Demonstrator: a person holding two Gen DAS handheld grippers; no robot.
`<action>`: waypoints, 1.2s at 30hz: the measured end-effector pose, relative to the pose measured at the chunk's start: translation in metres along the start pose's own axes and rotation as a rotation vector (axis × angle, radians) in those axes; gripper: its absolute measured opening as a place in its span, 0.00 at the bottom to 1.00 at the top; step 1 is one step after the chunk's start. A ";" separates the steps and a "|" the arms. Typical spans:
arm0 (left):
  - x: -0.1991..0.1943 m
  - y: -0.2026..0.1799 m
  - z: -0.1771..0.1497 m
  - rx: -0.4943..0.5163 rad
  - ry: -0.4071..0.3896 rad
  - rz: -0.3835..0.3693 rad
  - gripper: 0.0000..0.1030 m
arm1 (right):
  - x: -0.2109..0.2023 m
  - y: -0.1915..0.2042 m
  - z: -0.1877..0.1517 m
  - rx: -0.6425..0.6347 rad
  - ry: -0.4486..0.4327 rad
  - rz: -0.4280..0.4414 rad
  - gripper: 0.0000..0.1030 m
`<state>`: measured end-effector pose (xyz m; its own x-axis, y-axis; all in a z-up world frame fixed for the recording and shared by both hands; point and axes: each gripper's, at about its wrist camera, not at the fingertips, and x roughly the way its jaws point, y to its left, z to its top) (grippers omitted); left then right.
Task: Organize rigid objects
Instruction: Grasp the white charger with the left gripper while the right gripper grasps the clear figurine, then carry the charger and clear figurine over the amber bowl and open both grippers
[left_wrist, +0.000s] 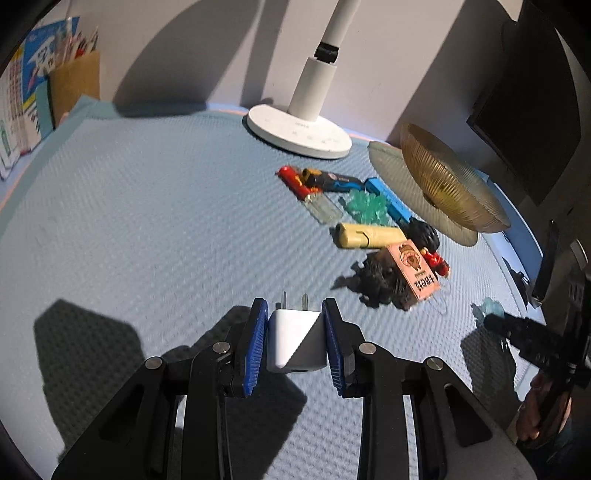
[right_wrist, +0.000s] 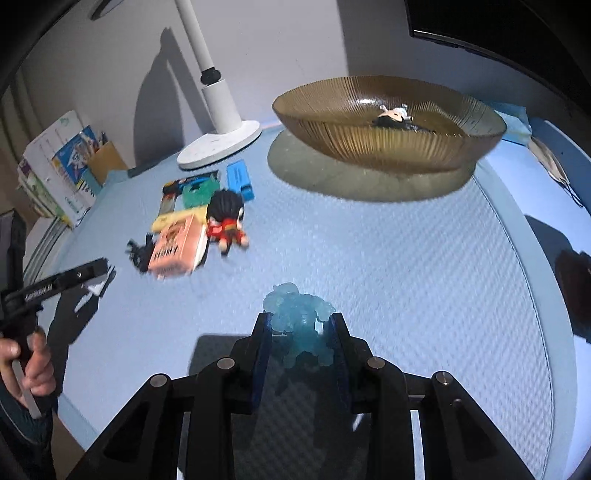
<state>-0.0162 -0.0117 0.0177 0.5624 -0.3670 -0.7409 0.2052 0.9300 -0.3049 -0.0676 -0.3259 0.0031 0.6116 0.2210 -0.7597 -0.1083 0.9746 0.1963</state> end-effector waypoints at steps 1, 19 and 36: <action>0.000 0.000 -0.001 -0.008 0.003 -0.010 0.26 | -0.002 0.000 -0.004 -0.006 0.004 0.003 0.30; -0.021 -0.073 0.027 0.185 -0.053 -0.022 0.26 | -0.017 0.012 0.000 -0.058 -0.074 -0.098 0.26; 0.064 -0.226 0.155 0.327 0.019 -0.225 0.26 | -0.060 -0.116 0.171 0.222 -0.119 -0.279 0.26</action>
<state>0.0976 -0.2424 0.1316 0.4597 -0.5600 -0.6892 0.5678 0.7821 -0.2567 0.0418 -0.4585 0.1320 0.6815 -0.0708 -0.7284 0.2400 0.9619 0.1311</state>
